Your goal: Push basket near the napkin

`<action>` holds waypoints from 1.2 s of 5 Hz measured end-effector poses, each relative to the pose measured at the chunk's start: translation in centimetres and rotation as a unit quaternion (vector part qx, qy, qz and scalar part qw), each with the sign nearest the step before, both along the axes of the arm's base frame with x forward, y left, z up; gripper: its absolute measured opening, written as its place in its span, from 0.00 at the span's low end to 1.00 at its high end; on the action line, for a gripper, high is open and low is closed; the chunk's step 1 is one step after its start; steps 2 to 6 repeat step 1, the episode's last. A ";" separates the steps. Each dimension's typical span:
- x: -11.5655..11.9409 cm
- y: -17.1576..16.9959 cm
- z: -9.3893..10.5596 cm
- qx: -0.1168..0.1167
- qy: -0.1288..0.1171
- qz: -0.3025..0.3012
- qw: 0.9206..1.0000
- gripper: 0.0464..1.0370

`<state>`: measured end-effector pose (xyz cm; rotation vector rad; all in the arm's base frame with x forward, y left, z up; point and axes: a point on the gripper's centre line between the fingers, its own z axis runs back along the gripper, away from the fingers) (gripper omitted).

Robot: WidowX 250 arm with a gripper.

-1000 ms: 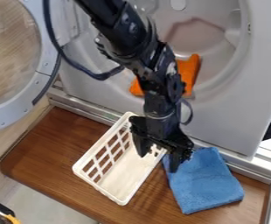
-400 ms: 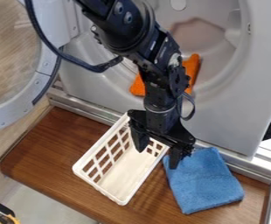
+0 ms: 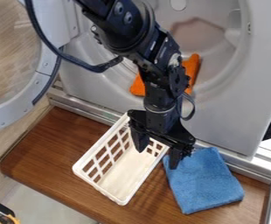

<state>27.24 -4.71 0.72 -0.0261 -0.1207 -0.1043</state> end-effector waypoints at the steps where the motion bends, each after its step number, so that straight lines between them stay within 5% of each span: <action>1: 0.0 0.0 0.0 0.000 -0.002 0.000 1.000 0.96; 6: 0.0 0.0 0.0 0.000 -0.002 0.000 1.000 0.96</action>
